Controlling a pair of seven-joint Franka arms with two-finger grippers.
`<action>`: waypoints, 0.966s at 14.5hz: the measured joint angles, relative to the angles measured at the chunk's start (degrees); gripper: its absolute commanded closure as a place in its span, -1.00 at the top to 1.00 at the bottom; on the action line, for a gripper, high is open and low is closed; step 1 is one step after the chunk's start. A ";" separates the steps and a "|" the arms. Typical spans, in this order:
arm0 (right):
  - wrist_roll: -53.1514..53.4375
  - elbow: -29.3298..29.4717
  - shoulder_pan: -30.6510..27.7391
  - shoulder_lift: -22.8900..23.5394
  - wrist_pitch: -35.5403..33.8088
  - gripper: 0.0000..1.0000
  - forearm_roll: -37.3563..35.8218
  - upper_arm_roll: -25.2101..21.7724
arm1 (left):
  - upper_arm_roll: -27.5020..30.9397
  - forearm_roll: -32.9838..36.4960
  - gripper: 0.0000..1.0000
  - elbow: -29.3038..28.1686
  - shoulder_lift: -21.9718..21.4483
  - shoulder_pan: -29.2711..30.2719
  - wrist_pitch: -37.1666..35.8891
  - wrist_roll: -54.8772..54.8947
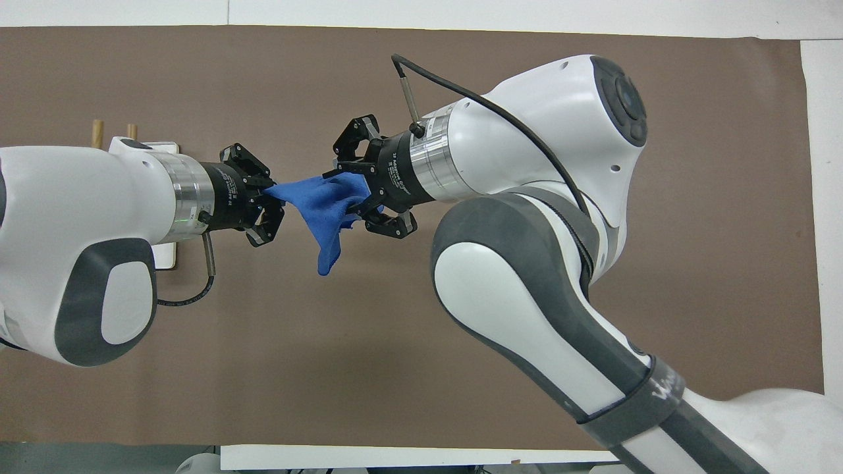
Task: Right arm passes towel to left arm to hang
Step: 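Open the right gripper and withdraw while the left gripper pulls the towel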
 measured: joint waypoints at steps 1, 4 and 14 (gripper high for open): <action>-1.02 0.01 0.00 -0.01 -0.01 1.00 -0.71 -0.03 | 0.01 0.00 -0.99 0.00 0.00 0.05 0.03 0.41; -6.47 0.06 -0.01 -0.48 -0.66 1.00 -5.25 -0.77 | 0.03 0.00 -1.00 -0.04 0.00 1.81 0.03 4.85; -47.97 0.27 5.19 -8.77 -28.69 1.00 -32.15 -21.34 | 0.34 -0.01 -1.00 -2.39 0.02 18.09 -0.86 33.32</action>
